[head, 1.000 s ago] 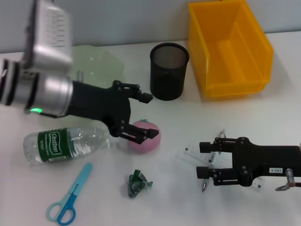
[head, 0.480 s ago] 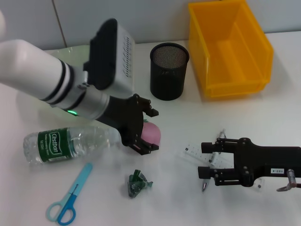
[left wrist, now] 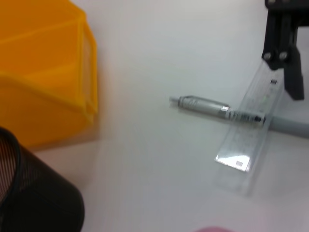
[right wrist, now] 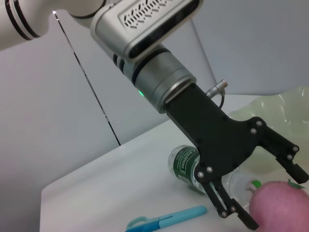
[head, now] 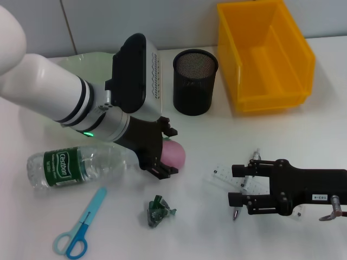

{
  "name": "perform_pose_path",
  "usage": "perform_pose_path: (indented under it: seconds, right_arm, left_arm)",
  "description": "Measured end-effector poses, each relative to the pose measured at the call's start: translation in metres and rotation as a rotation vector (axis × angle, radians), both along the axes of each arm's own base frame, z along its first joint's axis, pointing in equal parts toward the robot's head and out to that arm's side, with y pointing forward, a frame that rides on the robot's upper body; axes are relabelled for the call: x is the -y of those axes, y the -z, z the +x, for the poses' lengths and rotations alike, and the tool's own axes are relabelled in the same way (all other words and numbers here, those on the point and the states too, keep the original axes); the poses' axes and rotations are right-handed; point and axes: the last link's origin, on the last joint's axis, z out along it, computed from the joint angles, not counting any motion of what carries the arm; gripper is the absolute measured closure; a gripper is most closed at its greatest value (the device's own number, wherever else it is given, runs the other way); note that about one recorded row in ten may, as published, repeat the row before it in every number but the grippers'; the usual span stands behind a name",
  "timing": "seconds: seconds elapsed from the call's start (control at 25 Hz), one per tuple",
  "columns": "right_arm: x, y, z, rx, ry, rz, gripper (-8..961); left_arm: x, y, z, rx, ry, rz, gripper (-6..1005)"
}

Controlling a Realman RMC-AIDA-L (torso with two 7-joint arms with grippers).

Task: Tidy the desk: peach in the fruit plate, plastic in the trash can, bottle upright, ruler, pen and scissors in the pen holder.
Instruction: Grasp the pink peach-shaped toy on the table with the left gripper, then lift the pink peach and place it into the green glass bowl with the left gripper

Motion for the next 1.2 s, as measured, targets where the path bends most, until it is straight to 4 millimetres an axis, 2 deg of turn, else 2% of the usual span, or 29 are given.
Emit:
perform_pose_path:
  seconds: [0.24, 0.56, 0.84, 1.2]
  right_arm:
    - [0.0, 0.0, 0.0, -0.001, 0.002, 0.001, 184]
    - [0.0, 0.0, 0.001, -0.002, 0.005, 0.003, 185]
    - [0.0, 0.001, 0.001, 0.001, 0.009, 0.004, 185]
    - [0.0, 0.001, 0.001, 0.002, 0.011, 0.006, 185]
  left_arm:
    - [0.002, 0.007, -0.004, -0.045, 0.009, 0.012, 294]
    - [0.003, 0.007, -0.007, -0.044, 0.016, 0.023, 312]
    - [0.003, 0.006, -0.006, -0.03, 0.018, 0.027, 486]
    - [-0.006, -0.009, 0.002, 0.104, -0.062, 0.068, 570]
